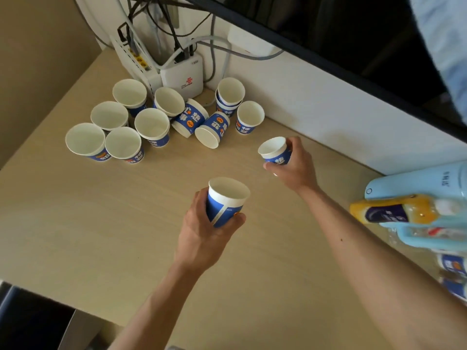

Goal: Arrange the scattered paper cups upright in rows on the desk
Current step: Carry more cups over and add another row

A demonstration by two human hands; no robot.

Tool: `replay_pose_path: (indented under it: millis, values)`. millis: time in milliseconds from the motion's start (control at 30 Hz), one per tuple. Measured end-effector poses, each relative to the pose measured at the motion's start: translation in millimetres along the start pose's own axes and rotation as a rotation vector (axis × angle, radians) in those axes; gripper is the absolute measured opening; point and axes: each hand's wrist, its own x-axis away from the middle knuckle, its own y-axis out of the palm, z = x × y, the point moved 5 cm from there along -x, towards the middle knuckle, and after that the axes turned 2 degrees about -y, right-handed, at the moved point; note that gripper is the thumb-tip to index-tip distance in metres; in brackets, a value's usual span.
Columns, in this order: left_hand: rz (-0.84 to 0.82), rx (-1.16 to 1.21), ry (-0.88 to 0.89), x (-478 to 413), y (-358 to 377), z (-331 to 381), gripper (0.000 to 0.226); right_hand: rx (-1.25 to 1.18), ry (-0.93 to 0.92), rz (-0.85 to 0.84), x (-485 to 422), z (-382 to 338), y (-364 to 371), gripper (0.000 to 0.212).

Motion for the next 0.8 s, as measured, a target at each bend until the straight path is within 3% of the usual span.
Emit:
replay_pose_path:
  millis: [267, 367, 567, 800]
  values:
    - [0.034, -0.044, 0.09, 20.6, 16.3, 42.8, 0.044, -0.474, 0.13, 0.152, 114.8, -14.6, -51.9, 0.058]
    - [-0.022, -0.041, 0.147, 46.2, 32.8, 56.0, 0.049, -0.571, 0.154, 0.212, 160.4, -7.8, -77.1, 0.059]
    - [-0.188, -0.033, 0.243, 131.0, 82.7, 64.9, 0.037, -0.804, 0.216, 0.33, 269.7, 35.3, -126.7, 0.063]
    - [-0.345, -0.042, 0.306, 247.8, 159.2, 51.8, 0.043, -0.901, 0.298, 0.546, 403.8, 106.2, -194.9, 0.061]
